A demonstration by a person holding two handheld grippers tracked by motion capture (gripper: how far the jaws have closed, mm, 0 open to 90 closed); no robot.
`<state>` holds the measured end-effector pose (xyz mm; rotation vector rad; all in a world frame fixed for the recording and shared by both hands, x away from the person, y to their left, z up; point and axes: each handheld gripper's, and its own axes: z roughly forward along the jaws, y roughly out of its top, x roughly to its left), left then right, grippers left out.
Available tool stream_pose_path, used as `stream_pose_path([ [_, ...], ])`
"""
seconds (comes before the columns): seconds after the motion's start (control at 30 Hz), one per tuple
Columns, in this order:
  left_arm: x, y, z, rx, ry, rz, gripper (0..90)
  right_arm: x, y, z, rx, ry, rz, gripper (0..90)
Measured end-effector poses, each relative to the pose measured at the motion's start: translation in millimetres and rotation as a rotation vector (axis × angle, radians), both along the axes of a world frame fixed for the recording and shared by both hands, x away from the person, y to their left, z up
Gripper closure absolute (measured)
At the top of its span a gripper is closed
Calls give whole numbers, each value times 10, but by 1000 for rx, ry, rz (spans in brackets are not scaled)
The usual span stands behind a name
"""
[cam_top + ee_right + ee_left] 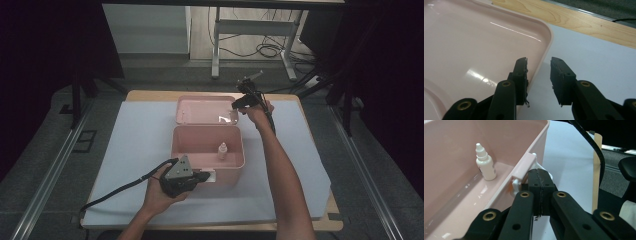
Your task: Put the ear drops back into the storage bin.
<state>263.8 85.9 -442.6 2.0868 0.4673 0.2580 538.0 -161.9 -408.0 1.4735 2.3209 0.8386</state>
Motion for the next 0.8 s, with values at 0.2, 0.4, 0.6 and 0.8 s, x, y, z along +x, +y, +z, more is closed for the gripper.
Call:
stream_pose_path([
  [0.2,0,1,-2,0,-2,0,900,39,63,-23,-9,22,-10,706],
  [0.4,-3,0,-2,0,-4,2,900,55,72,-72,-5,57,-31,743],
  [0.6,-3,-1,-3,1,-4,2,900,39,109,-56,-30,51,-46,769],
  [0.8,-5,-3,-4,1,-6,2,900,17,123,-14,-37,32,-52,785],
])
